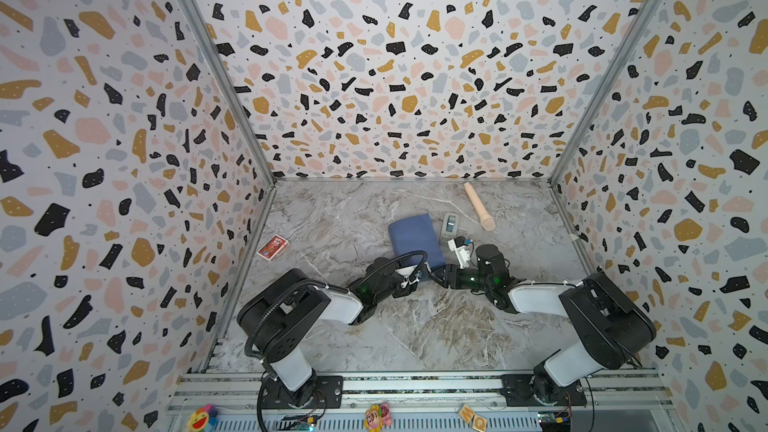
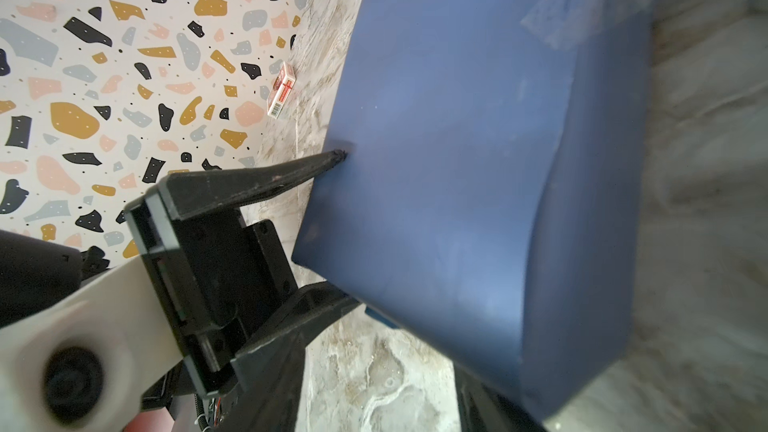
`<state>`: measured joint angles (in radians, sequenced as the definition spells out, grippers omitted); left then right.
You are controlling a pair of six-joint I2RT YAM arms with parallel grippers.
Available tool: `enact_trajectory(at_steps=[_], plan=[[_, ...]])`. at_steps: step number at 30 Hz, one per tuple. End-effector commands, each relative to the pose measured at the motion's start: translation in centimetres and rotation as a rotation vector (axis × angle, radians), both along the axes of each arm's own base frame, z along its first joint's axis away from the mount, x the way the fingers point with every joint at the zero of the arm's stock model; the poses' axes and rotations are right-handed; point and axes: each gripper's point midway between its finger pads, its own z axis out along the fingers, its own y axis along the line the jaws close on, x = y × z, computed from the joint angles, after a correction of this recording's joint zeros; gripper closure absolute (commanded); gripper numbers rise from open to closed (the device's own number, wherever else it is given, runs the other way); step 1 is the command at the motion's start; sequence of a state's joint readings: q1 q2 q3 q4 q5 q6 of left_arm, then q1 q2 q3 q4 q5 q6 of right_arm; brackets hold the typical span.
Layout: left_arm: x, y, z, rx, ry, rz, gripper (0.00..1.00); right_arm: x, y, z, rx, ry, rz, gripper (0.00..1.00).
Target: Wrap the gift box in paper
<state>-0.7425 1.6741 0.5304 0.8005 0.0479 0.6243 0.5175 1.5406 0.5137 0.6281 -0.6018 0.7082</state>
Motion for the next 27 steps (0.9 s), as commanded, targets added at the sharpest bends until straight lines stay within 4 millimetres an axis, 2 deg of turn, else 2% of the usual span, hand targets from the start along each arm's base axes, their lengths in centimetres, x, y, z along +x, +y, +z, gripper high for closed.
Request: enact_trajectory(at_steps=[1,7,12,16,21,27], plan=[[-1.7,1.0,-4.2,0.085,0.144,-0.012,0.38,0.0,-0.9,0.4,-0.023,-0.03,-0.015,0.41],[-1.7,1.0,-4.2,0.086,0.144,-0.012,0.38,-1.1,-1.5,0.3,-0.047,-0.052,0.0,0.42],[-1.7,1.0,-4.2,0.085,0.144,-0.012,0.38,-1.9,-0.5,-0.5,-0.072,-0.068,0.031,0.73],[-1.7,0.9,-4.2,0.085,0.145,-0.014,0.38,-1.3,0.6,-0.8,-0.077,-0.08,0.031,0.87],[-1.7,0.9,-4.2,0.086,0.145,-0.013,0.38,0.0,1.6,-0.8,-0.081,-0.094,0.016,0.92],[-1.7,0.9,-4.3,0.086,0.147,-0.015,0.38,1.2,2.1,-0.3,-0.072,-0.11,-0.009,0.94]])
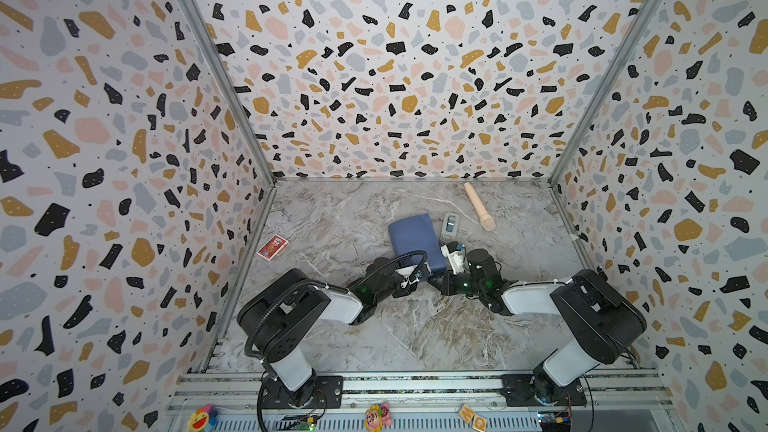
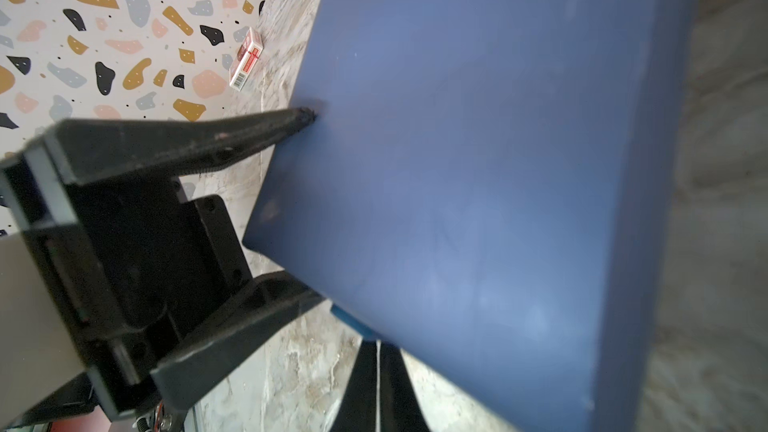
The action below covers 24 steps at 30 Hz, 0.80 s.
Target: Wrap the gift box in paper
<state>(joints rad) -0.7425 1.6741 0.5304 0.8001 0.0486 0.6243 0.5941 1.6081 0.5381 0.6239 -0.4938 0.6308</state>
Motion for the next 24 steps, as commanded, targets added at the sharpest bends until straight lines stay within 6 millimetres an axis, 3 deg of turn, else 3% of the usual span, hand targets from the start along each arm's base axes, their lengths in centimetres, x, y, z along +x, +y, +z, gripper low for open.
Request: enact_trajectory(at_steps=[1,24], plan=[[-1.7,1.0,-4.3,0.087,0.147,-0.014,0.38,1.5,0.7,2.0,0.032,-0.065,-0.021,0.94],[-1.7,0.9,-4.3,0.088,0.149,-0.014,0.38,0.9,1.6,6.2,0.149,-0.114,0.025,0.94]])
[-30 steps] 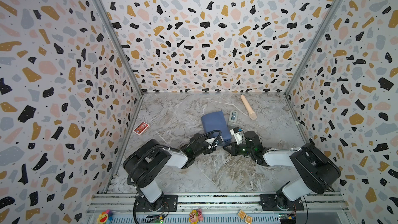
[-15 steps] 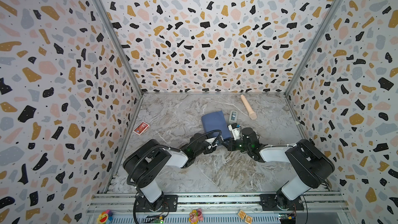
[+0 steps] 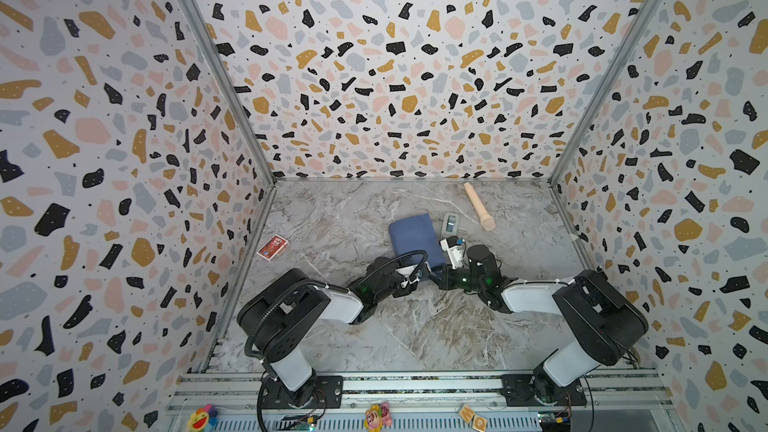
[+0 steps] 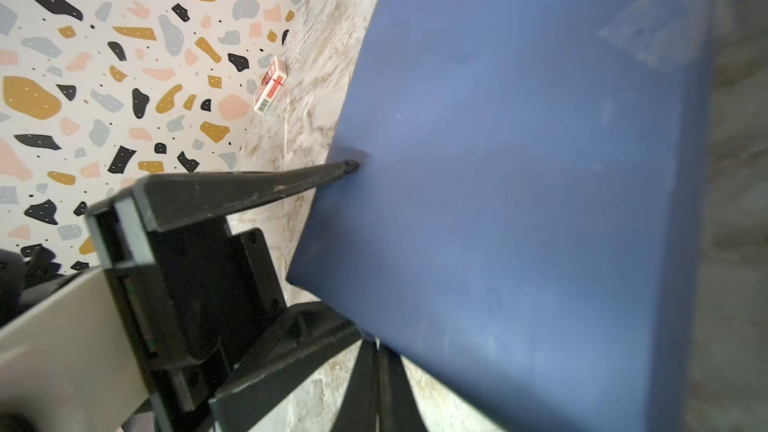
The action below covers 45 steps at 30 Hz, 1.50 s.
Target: Wrap the gift box in paper
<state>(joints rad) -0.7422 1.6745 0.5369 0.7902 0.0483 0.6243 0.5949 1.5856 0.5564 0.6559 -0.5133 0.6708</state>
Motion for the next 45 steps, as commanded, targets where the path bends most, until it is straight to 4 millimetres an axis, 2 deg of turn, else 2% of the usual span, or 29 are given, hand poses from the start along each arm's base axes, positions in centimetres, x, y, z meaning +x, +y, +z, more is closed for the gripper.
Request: enact_trajectory(at_steps=[1,5,8,12,25,35,42,45], plan=[[-1.8,1.0,-4.3,0.085,0.146,-0.014,0.39,0.3,0.8,4.0,0.088,-0.09,0.026,0.94],[-1.8,0.9,-4.3,0.086,0.147,-0.015,0.38,-0.8,-0.2,3.1,0.063,-0.08,0.022,0.94],[-1.8,1.0,-4.3,0.087,0.148,-0.016,0.38,-1.4,-1.6,1.4,0.017,-0.066,0.001,0.94],[-1.8,1.0,-4.3,0.086,0.148,-0.016,0.38,-1.7,-2.3,-0.3,-0.025,-0.073,-0.005,0.94],[-1.8,0.9,-4.4,0.089,0.152,-0.019,0.38,1.1,-0.7,-0.9,-0.033,-0.111,-0.019,0.95],[-1.9,0.9,-4.4,0.092,0.153,-0.023,0.38,0.7,-2.8,-4.4,-0.106,-0.067,-0.072,0.96],[-1.9,0.8,-4.4,0.092,0.153,-0.027,0.38,0.9,-4.3,-5.3,-0.122,-0.055,-0.101,0.96],[-1.9,0.9,-4.3,0.088,0.152,-0.025,0.38,0.2,-4.4,-5.2,-0.115,-0.047,-0.077,0.96]])
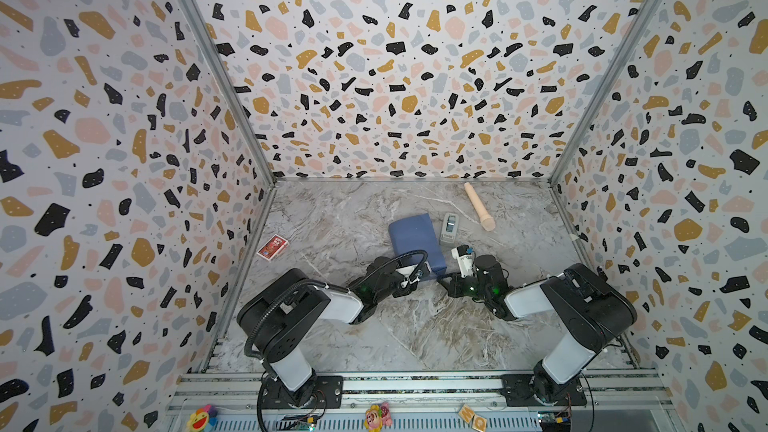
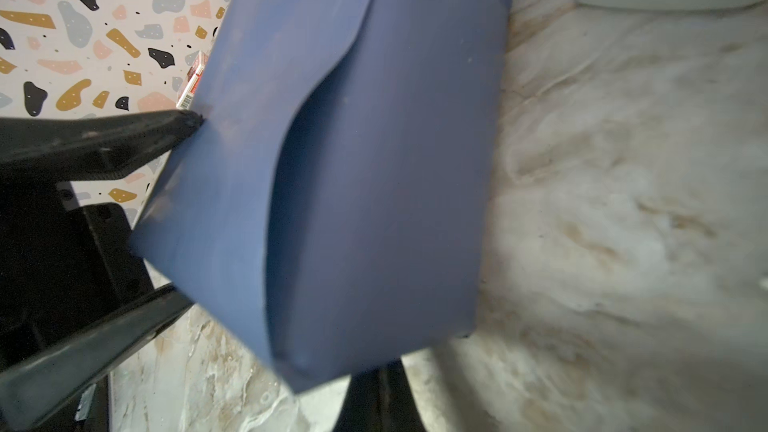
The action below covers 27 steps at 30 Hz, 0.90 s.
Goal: Wrap the gift box in paper
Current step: 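Release the box and lift both grippers away from the wrapped box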
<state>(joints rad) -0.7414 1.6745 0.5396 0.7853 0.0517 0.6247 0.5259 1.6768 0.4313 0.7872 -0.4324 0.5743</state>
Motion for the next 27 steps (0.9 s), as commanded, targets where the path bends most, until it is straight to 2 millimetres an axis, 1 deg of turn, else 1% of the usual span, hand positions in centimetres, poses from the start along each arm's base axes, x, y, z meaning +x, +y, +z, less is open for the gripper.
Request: enact_trajectory(at_steps=[1,4,6,8,9,11,13,14,15,16,17,18,19,20,22,23,24,27], plan=[[-1.9,0.8,-4.2,0.086,0.15,-0.024,0.37,-0.8,-0.3,0.5,0.008,-0.018,0.026,0.96],[-1.9,0.5,-3.1,0.057,0.155,-0.024,0.32,-2.2,-1.1,1.3,0.012,-0.011,0.054,0.93],[-2.1,-0.2,-1.1,-0.015,0.154,-0.04,0.28,-2.7,-2.0,2.1,-0.007,-0.021,0.055,0.89],[-2.4,-0.7,1.2,-0.102,0.164,-0.048,0.24,-2.4,-3.0,3.0,-0.036,-0.03,0.028,0.86],[-2.5,-0.9,2.6,-0.15,0.165,-0.048,0.23,-2.1,-3.4,3.3,-0.051,-0.025,0.01,0.83],[-2.8,-0.7,5.2,-0.251,0.172,-0.025,0.19,-1.3,-3.9,4.5,-0.056,-0.023,-0.002,0.69],[-2.9,0.2,7.1,-0.342,0.189,0.032,0.16,-0.9,-3.3,5.9,-0.042,-0.04,0.013,0.56],[-2.9,1.0,7.9,-0.396,0.204,0.077,0.15,-0.8,-3.1,6.3,-0.04,-0.045,0.007,0.49],[-2.8,1.8,8.7,-0.452,0.223,0.118,0.14,-0.5,-3.0,6.5,-0.042,-0.049,-0.005,0.45],[-2.6,2.9,9.3,-0.524,0.262,0.175,0.14,-0.1,-3.2,6.7,-0.041,-0.047,-0.029,0.41],[-2.0,4.5,9.7,-0.615,0.308,0.269,0.13,0.6,-3.6,6.8,-0.036,-0.04,-0.063,0.38],[-1.4,6.0,9.7,-0.693,0.359,0.368,0.11,1.2,-3.8,7.0,-0.019,-0.032,-0.079,0.36],[-0.9,7.3,9.3,-0.768,0.431,0.466,0.09,1.9,-3.9,7.5,0.011,-0.026,-0.077,0.34],[-0.8,8.1,8.7,-0.817,0.502,0.526,0.08,2.4,-3.6,7.9,0.031,-0.016,-0.063,0.3],[-1.2,8.5,7.4,-0.844,0.606,0.589,0.08,2.4,-2.3,8.2,0.006,-0.035,-0.006,0.24],[-1.4,8.7,6.7,-0.841,0.639,0.615,0.08,2.3,-1.9,7.8,-0.041,-0.052,0.008,0.22],[-1.6,8.7,6.3,-0.829,0.658,0.627,0.08,2.1,-1.8,7.4,-0.086,-0.071,0.014,0.2],[-1.8,9.0,6.0,-0.815,0.659,0.638,0.08,1.6,-2.2,6.5,-0.204,-0.142,0.012,0.08]])
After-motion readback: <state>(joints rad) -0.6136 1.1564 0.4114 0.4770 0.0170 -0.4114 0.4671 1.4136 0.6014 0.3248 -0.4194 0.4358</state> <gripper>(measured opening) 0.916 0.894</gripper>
